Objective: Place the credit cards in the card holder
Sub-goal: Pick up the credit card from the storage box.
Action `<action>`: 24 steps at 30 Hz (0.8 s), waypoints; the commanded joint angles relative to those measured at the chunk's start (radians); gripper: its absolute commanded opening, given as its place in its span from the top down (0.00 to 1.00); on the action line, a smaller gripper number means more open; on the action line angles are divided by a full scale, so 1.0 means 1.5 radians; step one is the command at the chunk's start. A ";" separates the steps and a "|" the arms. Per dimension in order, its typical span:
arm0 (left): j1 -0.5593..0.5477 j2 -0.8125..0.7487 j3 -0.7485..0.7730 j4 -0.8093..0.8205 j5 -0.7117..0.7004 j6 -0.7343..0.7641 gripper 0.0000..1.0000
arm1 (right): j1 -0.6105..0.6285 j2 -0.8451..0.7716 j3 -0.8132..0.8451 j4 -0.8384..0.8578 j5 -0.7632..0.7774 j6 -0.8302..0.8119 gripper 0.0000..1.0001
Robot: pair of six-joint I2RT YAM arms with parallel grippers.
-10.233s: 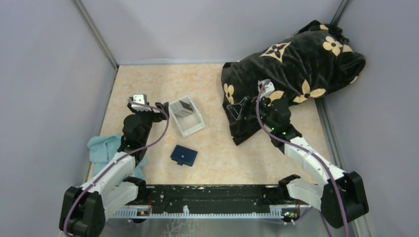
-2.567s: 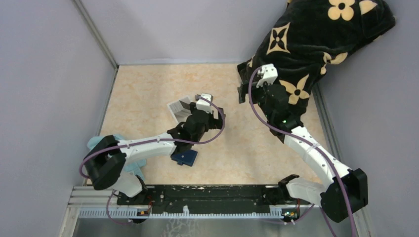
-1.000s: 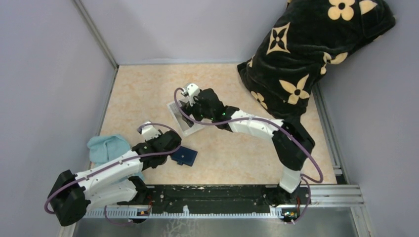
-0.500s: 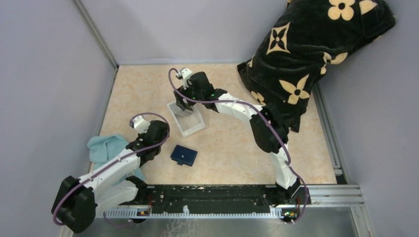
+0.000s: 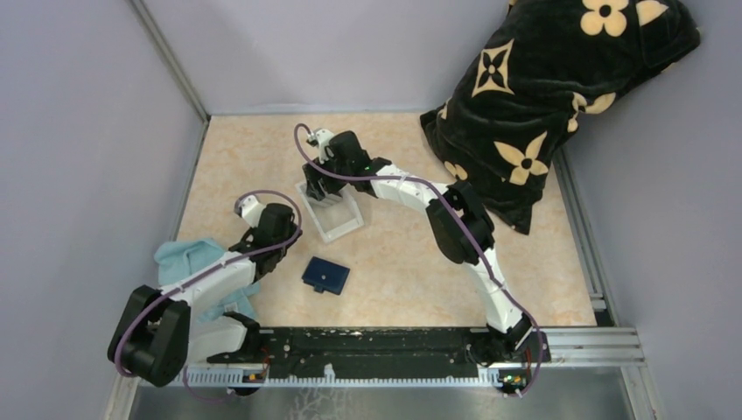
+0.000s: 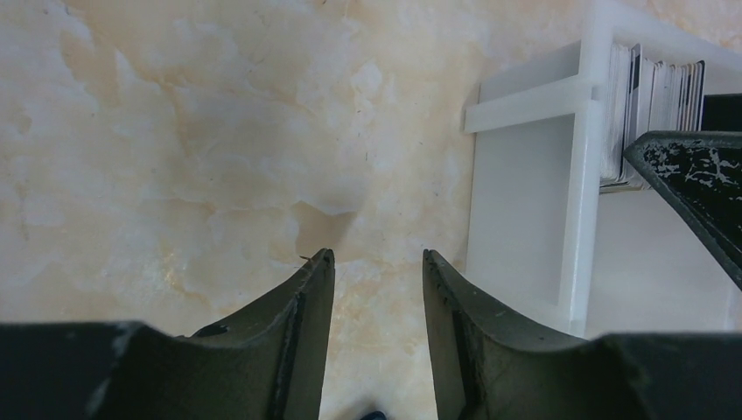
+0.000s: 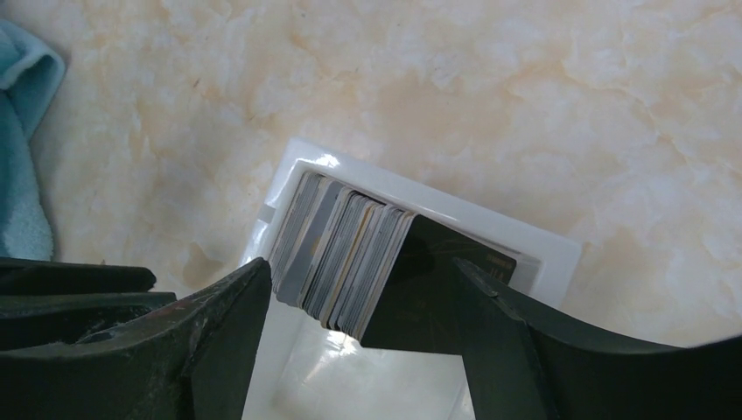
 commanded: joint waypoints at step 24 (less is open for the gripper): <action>0.020 0.201 0.044 0.214 0.079 0.052 0.55 | -0.008 0.009 0.022 -0.006 -0.003 0.063 0.65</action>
